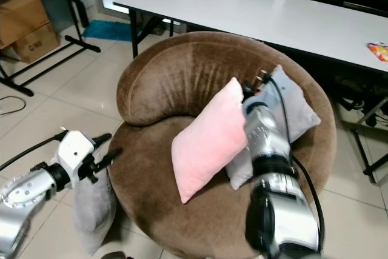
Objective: Move the pillow to the sofa from floor
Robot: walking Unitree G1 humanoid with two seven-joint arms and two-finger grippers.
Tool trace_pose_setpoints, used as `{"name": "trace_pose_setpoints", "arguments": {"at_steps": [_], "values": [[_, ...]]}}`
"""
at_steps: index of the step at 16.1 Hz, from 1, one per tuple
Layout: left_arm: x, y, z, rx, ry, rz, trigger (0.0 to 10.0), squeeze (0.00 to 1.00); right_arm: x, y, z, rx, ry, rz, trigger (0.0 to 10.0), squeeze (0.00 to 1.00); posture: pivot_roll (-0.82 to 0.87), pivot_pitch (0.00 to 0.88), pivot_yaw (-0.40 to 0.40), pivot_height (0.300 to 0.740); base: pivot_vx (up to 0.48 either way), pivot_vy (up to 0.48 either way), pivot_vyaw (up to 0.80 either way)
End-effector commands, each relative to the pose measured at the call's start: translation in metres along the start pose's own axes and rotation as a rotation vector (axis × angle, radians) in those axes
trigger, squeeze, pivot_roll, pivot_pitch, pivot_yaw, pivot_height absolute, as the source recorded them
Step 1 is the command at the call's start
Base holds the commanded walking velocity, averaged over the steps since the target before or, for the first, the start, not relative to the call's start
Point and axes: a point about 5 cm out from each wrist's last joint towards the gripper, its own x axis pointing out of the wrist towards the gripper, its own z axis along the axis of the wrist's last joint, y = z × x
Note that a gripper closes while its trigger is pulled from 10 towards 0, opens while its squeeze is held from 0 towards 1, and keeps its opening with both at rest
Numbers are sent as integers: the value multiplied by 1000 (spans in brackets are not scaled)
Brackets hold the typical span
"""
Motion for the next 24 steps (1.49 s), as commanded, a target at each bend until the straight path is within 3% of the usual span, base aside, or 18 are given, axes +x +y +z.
{"name": "trace_pose_setpoints", "arguments": {"at_steps": [1,3,9,14,18,19,20,21,24], "values": [[-2,7,9,-23,-48,107,10000,0,-10,11,4,-70,-29,97,10000,1000,57,0,-66,740,0,0,0],[-4,7,12,-85,-82,199,10000,0,-34,20,-16,-324,-19,247,10000,1000,57,0,-76,740,0,0,0],[-10,0,12,-121,-98,289,10000,0,-78,19,-48,-404,73,389,10000,1000,65,0,-101,740,0,334,0],[-12,0,12,-116,-94,299,10000,0,-82,18,-45,-433,87,437,10000,1000,82,0,-114,740,0,286,410],[-10,1,13,-112,-92,292,10000,0,-82,16,-48,-419,101,397,10000,1000,81,0,-108,740,0,308,525],[-10,1,13,-111,-91,291,10000,0,-82,15,-49,-422,107,391,10000,878,81,0,-108,740,0,307,0],[-10,1,13,-108,-90,288,10000,0,-82,14,-50,-423,115,383,10000,200,82,0,-107,740,0,311,0],[-11,2,13,-105,-88,287,10000,0,-81,14,-49,-423,116,379,10000,0,83,0,-107,740,0,315,0],[-12,4,12,-94,-84,292,10000,0,-82,13,-50,-412,119,355,10000,0,83,0,-107,740,0,315,0]]}}
